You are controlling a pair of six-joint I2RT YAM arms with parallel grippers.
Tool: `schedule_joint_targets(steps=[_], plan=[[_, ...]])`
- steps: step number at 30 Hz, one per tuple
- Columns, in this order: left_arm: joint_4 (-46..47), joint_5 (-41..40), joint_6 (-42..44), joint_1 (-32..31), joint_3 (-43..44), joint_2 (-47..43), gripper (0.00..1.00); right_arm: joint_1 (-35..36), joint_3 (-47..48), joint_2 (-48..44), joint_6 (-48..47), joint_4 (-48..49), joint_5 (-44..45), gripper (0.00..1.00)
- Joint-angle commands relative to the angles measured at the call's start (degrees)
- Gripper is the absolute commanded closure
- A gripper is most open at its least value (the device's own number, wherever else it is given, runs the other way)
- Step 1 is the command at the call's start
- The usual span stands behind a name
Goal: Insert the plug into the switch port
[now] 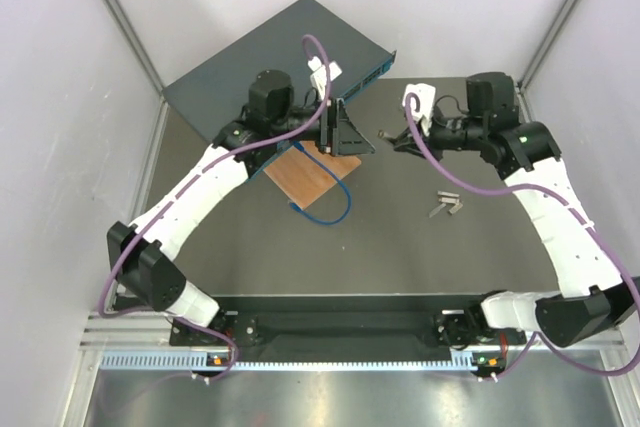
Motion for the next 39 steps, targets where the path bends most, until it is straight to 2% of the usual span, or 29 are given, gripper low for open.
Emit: schedule_joint_targets(steps=[1,9,16,18,19,20,22,23,25,29,34,39], plan=[[6.34,-1.08,-4.83,-0.36,-0.5,0.6,0.33,3.84,2.52,-0.87,-0.36,-1.71,0.67,1.0],[6.78,-1.18,-7.3,-1.5,-0.24,3.41,0.42,9.12,3.74,-1.32,-1.5,-3.03,4.1,1.0],[7.57,-1.09,-8.96,-1.94,-2.08,3.59,0.65,9.91,4.45,-1.05,-1.24,-2.77,5.42,1.0],[8.18,-0.56,-10.19,-1.85,-2.78,3.42,0.77,10.09,4.62,-1.05,-0.81,-2.51,5.51,1.0],[8.71,-0.47,-10.55,-1.85,-2.96,3.5,0.82,10.18,4.54,-1.14,-0.02,-1.9,5.77,0.95],[9.32,-0.56,-10.81,-1.77,-3.05,3.42,0.97,10.09,4.27,-1.14,1.38,-1.11,6.3,0.72],[9.68,-0.56,-10.55,-1.51,-2.61,3.33,1.0,10.0,3.31,-1.84,6.13,0.65,9.19,0.23],[10.38,-0.38,-10.46,-1.24,-2.43,3.07,1.0,9.57,2.7,-2.37,7.36,1.09,9.81,0.02],[10.47,0.05,-11.16,-0.28,-2.08,2.98,1.0,8.6,-0.38,-4.29,15.25,5.81,12.01,0.0],[11.53,2.25,-14.05,1.4,-2.78,2.45,1.0,5.62,-3.63,-6.58,20.64,8.48,12.63,0.0],[15.65,4.71,-16.95,1.49,-3.49,1.83,1.0,3.23,-8.9,-11.49,14.93,11.63,5.16,0.0],[13.2,5.67,-16.7,1.57,-2.79,1.31,1.0,3.32,-11.11,-14.32,5.19,13.48,-0.01,0.0]])
